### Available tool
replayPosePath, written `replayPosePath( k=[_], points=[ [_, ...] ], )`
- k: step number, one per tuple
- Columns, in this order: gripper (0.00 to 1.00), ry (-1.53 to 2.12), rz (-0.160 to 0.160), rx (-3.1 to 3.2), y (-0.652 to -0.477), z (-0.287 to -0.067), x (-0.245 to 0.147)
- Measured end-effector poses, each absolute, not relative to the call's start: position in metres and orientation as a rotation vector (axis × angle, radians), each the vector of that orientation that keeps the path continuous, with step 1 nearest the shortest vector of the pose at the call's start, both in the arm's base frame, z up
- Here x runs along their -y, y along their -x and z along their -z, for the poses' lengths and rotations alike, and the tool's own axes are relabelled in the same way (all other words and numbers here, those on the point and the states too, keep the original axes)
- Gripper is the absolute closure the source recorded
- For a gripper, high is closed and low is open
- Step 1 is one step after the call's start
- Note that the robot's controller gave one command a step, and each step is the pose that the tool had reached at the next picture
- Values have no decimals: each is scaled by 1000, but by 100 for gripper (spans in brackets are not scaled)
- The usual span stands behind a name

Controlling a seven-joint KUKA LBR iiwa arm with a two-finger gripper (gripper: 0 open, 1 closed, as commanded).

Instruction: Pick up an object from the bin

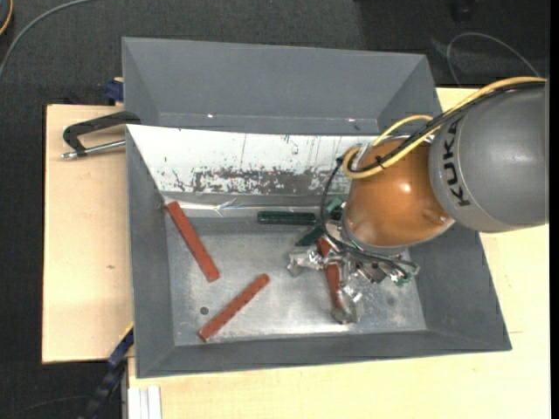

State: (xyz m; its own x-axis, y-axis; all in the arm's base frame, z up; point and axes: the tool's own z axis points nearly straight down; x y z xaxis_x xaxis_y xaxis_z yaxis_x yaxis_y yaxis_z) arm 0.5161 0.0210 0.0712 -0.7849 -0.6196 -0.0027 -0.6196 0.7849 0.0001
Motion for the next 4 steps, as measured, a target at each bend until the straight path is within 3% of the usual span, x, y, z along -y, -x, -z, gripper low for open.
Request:
replayPosePath(
  k=[1,2,3,4],
  points=[
    [0,883,-14,-3037,-580,-68,24],
    [0,624,3,-3067,-603,-107,57],
    [0,1433,-2,-2795,-597,-71,30],
    [0,2102,4,-2326,-602,-72,36]
  ],
)
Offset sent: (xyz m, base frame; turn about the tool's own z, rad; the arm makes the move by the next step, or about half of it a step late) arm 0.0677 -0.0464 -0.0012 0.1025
